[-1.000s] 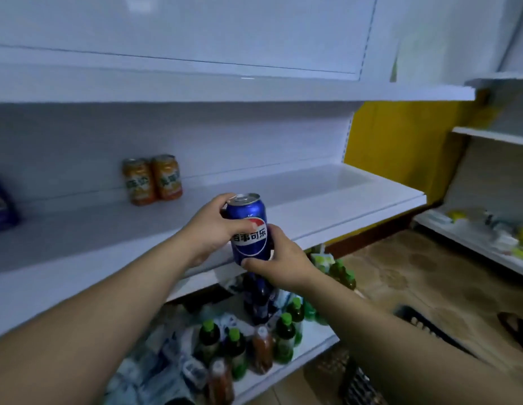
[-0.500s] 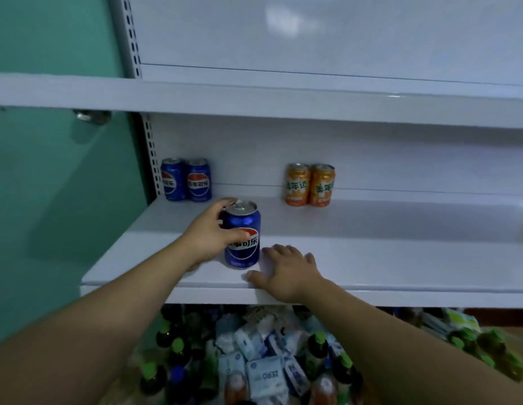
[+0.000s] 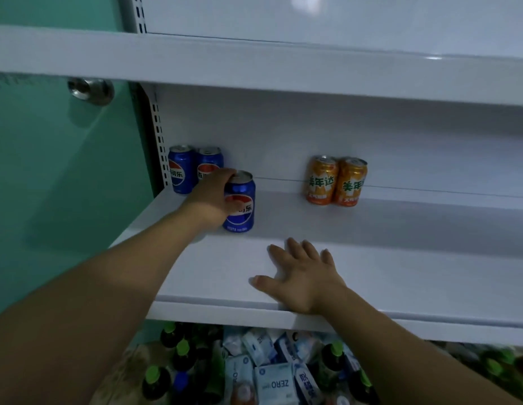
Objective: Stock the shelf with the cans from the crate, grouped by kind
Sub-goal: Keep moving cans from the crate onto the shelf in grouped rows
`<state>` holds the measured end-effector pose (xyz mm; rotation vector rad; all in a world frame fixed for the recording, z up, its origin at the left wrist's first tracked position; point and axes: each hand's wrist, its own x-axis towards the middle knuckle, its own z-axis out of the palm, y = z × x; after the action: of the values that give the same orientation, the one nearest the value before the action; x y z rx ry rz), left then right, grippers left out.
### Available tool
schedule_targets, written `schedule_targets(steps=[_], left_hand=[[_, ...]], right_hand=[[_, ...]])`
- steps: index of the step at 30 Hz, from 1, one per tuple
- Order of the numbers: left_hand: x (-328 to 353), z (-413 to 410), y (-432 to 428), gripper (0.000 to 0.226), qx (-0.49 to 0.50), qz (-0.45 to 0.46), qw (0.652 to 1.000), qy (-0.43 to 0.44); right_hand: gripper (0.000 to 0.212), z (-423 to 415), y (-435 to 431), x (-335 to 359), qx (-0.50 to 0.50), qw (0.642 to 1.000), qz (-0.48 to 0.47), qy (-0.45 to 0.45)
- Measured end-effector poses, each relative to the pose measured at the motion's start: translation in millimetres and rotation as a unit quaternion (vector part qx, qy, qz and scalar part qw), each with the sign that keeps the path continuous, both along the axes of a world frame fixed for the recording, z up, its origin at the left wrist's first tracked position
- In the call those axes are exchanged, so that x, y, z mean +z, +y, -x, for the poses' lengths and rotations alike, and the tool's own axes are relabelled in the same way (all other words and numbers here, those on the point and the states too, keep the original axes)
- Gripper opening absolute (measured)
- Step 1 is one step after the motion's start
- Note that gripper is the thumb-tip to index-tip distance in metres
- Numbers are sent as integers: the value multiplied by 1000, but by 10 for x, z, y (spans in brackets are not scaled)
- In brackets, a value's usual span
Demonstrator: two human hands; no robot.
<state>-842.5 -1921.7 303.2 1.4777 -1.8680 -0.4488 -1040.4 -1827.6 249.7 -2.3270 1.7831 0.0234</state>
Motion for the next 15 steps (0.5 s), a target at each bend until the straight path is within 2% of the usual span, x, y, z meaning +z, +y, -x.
schedule_targets(steps=[3,6,9,15], left_hand=[[52,-35,-267,54,33,83,984,-154],[54,-97,-515,60,77,120,943,-302],[22,-123,-643,64,105,110,928,-339],[-24,-151,-868,65,130,78,925,-348]], right_hand=[[85,12,-30,-19,2,1000,-1,-10],[85,26,-60,-49,2,1000,0,-13],[84,26,-59,-55,4,1000,3,-14],[86,48,-48,-100,4,1000,1,-17]])
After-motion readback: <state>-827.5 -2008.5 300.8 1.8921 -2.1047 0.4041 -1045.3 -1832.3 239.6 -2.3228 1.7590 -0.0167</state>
